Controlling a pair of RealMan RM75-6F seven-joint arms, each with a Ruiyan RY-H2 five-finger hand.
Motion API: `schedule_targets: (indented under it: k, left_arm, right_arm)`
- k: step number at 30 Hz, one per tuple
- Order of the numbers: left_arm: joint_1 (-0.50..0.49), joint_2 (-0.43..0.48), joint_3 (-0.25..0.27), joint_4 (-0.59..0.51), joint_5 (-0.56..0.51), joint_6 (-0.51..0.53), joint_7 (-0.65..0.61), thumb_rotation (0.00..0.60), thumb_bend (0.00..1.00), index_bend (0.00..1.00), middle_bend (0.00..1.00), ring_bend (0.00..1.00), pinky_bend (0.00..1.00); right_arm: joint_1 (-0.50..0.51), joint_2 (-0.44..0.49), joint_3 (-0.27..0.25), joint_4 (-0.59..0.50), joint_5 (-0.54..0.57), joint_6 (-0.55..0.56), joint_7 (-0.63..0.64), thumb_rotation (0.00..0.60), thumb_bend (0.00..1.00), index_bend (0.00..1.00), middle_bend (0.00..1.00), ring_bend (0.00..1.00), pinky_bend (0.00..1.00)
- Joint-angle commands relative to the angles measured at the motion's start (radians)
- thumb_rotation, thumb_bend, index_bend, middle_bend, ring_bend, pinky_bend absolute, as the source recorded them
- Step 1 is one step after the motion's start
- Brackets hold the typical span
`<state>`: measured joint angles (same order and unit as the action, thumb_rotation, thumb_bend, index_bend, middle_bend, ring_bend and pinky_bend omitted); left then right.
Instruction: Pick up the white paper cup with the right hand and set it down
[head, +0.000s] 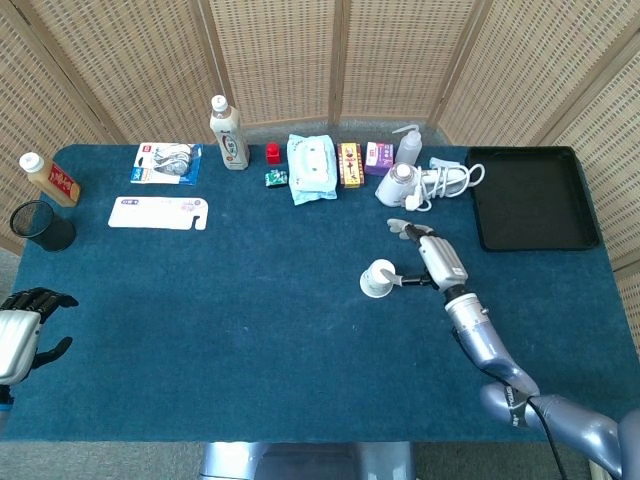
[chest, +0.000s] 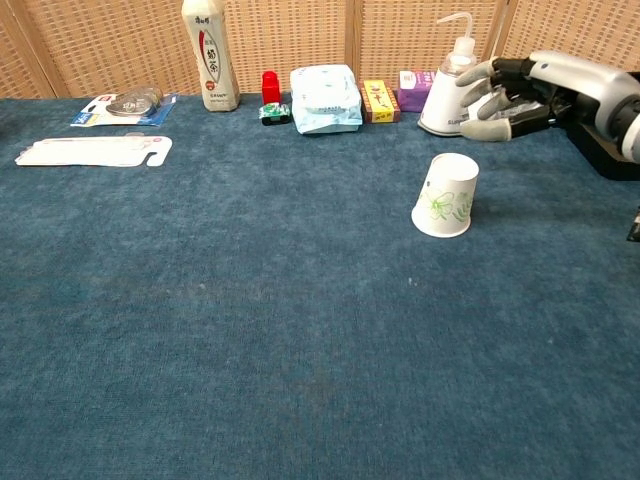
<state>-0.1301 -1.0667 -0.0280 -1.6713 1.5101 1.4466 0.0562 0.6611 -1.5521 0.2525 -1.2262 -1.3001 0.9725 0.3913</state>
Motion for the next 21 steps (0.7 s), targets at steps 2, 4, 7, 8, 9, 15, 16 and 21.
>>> schedule_targets:
  k: [2, 4, 7, 8, 9, 15, 16, 21]
  left_arm:
    - [0.003, -0.002, 0.003, 0.002, -0.001, 0.0, 0.002, 0.6, 0.2, 0.37, 0.41, 0.27, 0.26]
    - [0.006, -0.002, 0.004, 0.004, -0.003, 0.002, 0.002, 0.6, 0.2, 0.37, 0.41, 0.27, 0.26]
    - [0.01, -0.004, 0.005, 0.006, -0.006, 0.005, 0.001, 0.6, 0.2, 0.37, 0.41, 0.27, 0.26]
    - [0.012, -0.005, 0.006, 0.008, -0.007, 0.006, 0.001, 0.6, 0.2, 0.37, 0.41, 0.27, 0.26]
    - [0.014, -0.007, 0.007, 0.01, -0.009, 0.006, 0.0, 0.6, 0.2, 0.37, 0.41, 0.27, 0.26]
    - [0.022, -0.026, 0.01, 0.031, -0.022, 0.002, -0.012, 0.6, 0.2, 0.37, 0.41, 0.27, 0.26]
    - [0.022, -0.028, 0.011, 0.033, -0.022, 0.002, -0.013, 0.6, 0.2, 0.37, 0.41, 0.27, 0.26]
    - [0.037, -0.046, 0.021, 0.052, -0.016, 0.015, -0.026, 0.6, 0.2, 0.37, 0.41, 0.27, 0.26]
  right_arm:
    - [-0.035, 0.037, 0.012, -0.054, 0.036, 0.073, -0.134, 0.389, 0.29, 0.23, 0.25, 0.26, 0.14]
    - [-0.05, 0.048, 0.013, -0.069, 0.051, 0.101, -0.191, 0.39, 0.29, 0.24, 0.25, 0.26, 0.15]
    - [-0.074, 0.065, 0.013, -0.098, 0.073, 0.137, -0.258, 0.387, 0.29, 0.26, 0.26, 0.27, 0.17]
    - [-0.087, 0.075, 0.008, -0.108, 0.079, 0.155, -0.293, 0.387, 0.29, 0.26, 0.27, 0.28, 0.18]
    - [-0.098, 0.081, 0.005, -0.115, 0.084, 0.172, -0.317, 0.386, 0.29, 0.27, 0.27, 0.28, 0.2]
    - [-0.186, 0.128, -0.019, -0.189, 0.099, 0.281, -0.399, 0.387, 0.29, 0.32, 0.3, 0.31, 0.25]
    - [-0.196, 0.133, -0.023, -0.198, 0.099, 0.292, -0.407, 0.386, 0.29, 0.33, 0.31, 0.31, 0.25]
    - [-0.284, 0.186, -0.07, -0.294, 0.089, 0.367, -0.433, 0.385, 0.29, 0.36, 0.33, 0.33, 0.25]
